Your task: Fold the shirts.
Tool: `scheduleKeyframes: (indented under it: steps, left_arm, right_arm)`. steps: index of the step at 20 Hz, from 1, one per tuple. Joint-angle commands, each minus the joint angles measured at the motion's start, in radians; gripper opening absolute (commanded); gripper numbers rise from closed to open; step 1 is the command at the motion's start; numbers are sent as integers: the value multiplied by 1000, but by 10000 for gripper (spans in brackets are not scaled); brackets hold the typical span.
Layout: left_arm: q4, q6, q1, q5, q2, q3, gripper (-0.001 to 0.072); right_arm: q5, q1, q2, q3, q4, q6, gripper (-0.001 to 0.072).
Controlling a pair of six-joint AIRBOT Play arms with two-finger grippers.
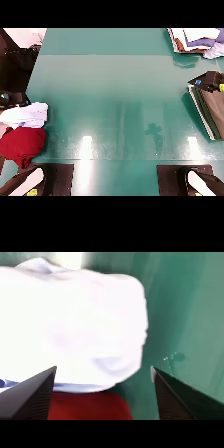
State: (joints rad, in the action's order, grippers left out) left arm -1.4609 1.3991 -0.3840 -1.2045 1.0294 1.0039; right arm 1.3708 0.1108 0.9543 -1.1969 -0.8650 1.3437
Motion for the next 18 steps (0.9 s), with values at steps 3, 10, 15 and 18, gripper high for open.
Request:
scheduleKeyframes:
  steps: [3, 10, 15, 18]
  left_arm:
    - [-67, 42, -18, 256, -5, -198, 720]
    - [-64, 42, -18, 272, -5, -212, 24]
    - [10, 40, 4, 172, -95, 11, 23]
    - [47, 2, 100, 57, -167, 294, 24]
  right_arm:
    - [-5, -1, 0, 0, 0, -1, 14]
    - [-32, -1, 0, 0, 0, -1, 13]
    - [-89, -1, -1, -32, 60, 0, 13]
    - [-97, -1, 37, -185, 62, 0, 13]
